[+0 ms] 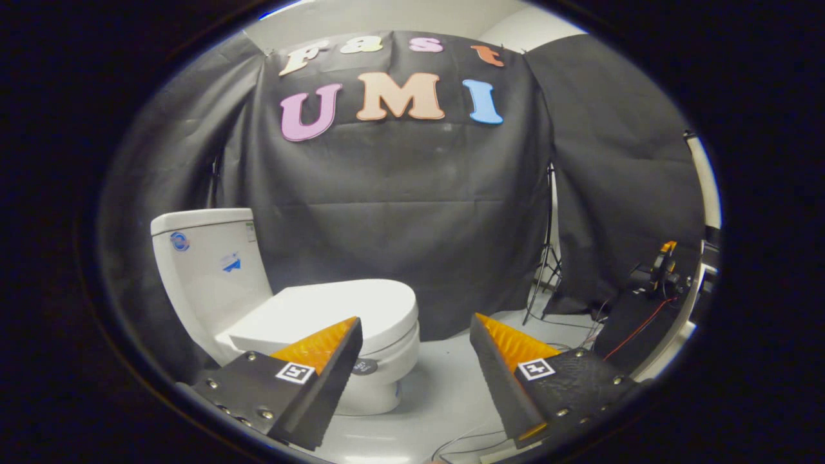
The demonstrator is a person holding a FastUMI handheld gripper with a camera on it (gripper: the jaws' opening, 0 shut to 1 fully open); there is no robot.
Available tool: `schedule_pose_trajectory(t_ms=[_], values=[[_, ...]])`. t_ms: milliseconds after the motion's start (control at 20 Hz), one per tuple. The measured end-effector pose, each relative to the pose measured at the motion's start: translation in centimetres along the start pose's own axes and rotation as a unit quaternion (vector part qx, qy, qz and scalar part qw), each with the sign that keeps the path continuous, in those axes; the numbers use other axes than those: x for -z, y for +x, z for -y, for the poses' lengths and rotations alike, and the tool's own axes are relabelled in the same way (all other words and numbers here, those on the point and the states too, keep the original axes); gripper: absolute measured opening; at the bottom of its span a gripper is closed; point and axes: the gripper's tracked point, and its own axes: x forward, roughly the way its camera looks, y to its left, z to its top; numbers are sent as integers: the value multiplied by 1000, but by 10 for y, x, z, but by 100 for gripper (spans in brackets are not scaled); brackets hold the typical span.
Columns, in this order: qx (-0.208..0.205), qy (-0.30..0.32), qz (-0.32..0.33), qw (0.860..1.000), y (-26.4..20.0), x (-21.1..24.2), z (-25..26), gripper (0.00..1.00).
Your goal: Open the toilet lid.
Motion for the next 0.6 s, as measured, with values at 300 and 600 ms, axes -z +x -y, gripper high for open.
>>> schedule_pose_trajectory(t_ms=[300, 600], values=[[-7, 8, -17, 1000, 19, 7, -8, 99], [-20, 25, -70, 997, 37, 39, -18, 99]])
